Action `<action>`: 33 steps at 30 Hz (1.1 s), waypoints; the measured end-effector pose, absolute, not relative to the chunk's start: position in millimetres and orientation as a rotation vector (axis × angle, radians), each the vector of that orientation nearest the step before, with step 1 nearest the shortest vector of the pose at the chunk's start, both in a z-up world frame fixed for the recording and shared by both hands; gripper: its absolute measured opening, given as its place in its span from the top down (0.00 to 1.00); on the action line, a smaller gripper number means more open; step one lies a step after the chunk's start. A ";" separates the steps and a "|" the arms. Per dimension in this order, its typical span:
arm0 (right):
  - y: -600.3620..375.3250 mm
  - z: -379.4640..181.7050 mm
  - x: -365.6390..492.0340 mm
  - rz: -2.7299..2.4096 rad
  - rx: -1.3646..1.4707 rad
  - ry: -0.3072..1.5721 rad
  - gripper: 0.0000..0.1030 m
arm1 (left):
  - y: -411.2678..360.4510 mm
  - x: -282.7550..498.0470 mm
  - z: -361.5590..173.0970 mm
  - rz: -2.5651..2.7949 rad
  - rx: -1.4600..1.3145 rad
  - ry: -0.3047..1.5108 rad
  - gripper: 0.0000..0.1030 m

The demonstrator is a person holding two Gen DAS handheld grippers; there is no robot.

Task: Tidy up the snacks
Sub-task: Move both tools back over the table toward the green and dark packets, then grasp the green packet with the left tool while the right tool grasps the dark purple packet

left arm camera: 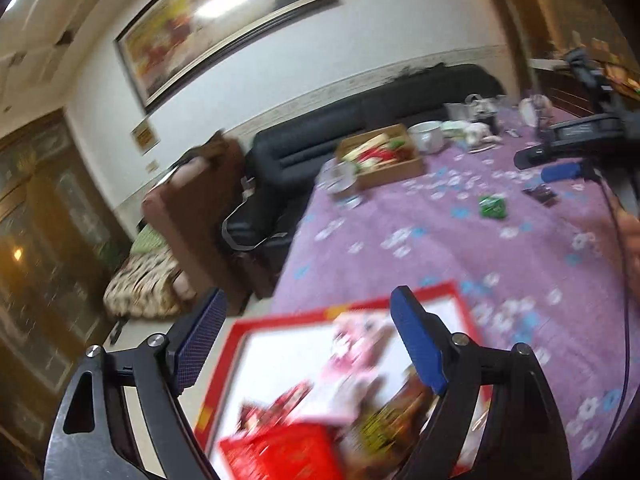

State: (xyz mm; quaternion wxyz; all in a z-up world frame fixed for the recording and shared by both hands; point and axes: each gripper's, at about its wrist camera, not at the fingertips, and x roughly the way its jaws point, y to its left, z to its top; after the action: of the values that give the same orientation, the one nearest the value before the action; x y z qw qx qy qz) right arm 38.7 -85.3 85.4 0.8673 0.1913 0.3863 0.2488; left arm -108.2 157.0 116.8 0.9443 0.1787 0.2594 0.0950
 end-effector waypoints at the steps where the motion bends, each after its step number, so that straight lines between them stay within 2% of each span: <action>1: -100.4 84.1 51.9 0.449 0.384 0.823 0.29 | 149.6 -100.7 116.8 0.180 0.379 0.530 0.18; 6: -167.3 51.7 95.3 0.299 0.514 0.833 0.29 | 106.8 -47.2 107.1 0.040 0.404 0.610 0.18; 10: -181.3 26.1 111.3 0.337 0.554 0.850 0.29 | 82.4 -1.0 97.9 0.004 0.364 0.674 0.18; 18: -153.2 22.7 114.3 0.255 0.347 0.861 0.32 | 41.4 59.2 82.5 -0.026 0.361 0.677 0.18; 19: -148.3 20.3 114.7 0.230 0.296 0.868 0.36 | 38.3 63.2 80.0 -0.032 0.369 0.679 0.18; 23: -124.0 15.6 115.2 0.112 0.052 0.870 0.72 | 27.0 79.9 68.3 -0.027 0.411 0.679 0.18; 26: -123.9 10.9 117.6 0.079 0.018 0.877 0.74 | 16.7 89.3 59.0 -0.046 0.427 0.693 0.18; 33: -176.9 16.5 127.1 0.077 0.311 0.902 0.74 | -14.8 103.5 43.0 -0.110 0.429 0.713 0.18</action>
State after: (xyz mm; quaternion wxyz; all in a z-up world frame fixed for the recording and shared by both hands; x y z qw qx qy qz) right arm 127.1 -176.9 16.5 0.8877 0.1497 0.4339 0.0368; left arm 103.5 -14.8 43.0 0.9132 0.2082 0.3462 -0.0532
